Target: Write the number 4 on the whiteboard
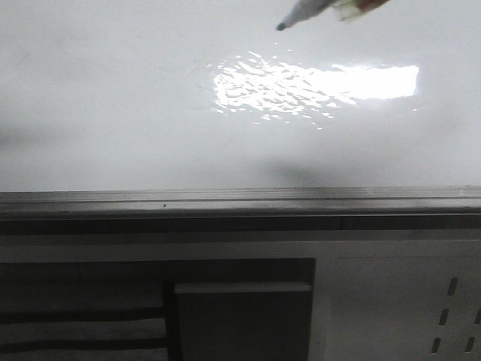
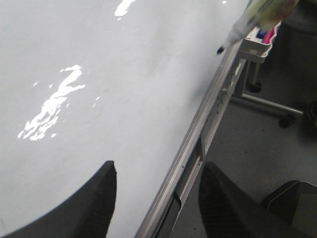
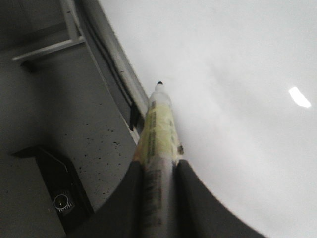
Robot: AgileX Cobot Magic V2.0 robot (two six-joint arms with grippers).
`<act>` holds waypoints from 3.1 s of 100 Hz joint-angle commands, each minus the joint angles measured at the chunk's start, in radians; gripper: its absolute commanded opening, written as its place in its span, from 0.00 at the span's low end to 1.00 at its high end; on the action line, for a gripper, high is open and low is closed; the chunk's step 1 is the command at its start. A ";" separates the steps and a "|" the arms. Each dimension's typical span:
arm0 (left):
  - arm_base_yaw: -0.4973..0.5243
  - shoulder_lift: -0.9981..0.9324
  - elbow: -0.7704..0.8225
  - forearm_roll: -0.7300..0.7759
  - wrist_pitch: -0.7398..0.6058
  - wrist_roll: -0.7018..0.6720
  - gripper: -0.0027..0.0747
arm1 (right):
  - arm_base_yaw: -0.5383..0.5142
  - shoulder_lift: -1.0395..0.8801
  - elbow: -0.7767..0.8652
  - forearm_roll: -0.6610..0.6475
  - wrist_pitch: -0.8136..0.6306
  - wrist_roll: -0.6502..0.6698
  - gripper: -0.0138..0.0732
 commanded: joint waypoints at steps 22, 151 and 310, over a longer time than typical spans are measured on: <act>0.153 -0.265 0.255 -0.189 -0.171 -0.022 0.49 | -0.071 -0.080 0.095 -0.014 -0.060 0.217 0.08; 0.153 -0.299 0.305 -0.231 -0.327 -0.022 0.49 | 0.071 0.287 -0.011 0.017 -0.352 0.307 0.08; -0.228 0.124 0.035 -0.241 -0.153 0.352 0.49 | 0.232 -0.003 -0.023 -0.069 -0.178 -0.188 0.08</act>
